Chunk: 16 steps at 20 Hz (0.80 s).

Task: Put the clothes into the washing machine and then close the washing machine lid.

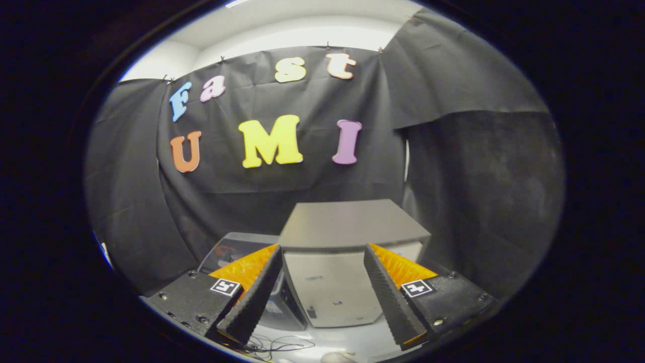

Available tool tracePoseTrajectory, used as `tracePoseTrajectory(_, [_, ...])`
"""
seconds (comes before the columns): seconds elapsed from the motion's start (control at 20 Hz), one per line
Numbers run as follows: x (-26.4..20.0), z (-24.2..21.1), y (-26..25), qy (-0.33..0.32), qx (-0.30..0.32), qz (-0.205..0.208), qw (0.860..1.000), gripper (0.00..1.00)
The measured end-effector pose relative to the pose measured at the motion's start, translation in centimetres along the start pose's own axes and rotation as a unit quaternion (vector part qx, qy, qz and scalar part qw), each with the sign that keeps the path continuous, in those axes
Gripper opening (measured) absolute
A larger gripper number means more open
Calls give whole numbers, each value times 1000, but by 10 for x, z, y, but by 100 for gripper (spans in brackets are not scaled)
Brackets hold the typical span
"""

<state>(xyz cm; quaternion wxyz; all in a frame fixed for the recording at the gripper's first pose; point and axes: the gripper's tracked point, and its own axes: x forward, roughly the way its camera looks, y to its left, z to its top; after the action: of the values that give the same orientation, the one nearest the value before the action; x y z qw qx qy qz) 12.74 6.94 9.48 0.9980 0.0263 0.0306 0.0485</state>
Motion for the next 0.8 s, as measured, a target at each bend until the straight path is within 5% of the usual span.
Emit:
tracePoseTrajectory(0.45, [-97, -78, -62, -13, -12, 16, 1000, 99])
tracePoseTrajectory(0.8, [-136, -101, -80, -5, -24, -15, 1000, 99])
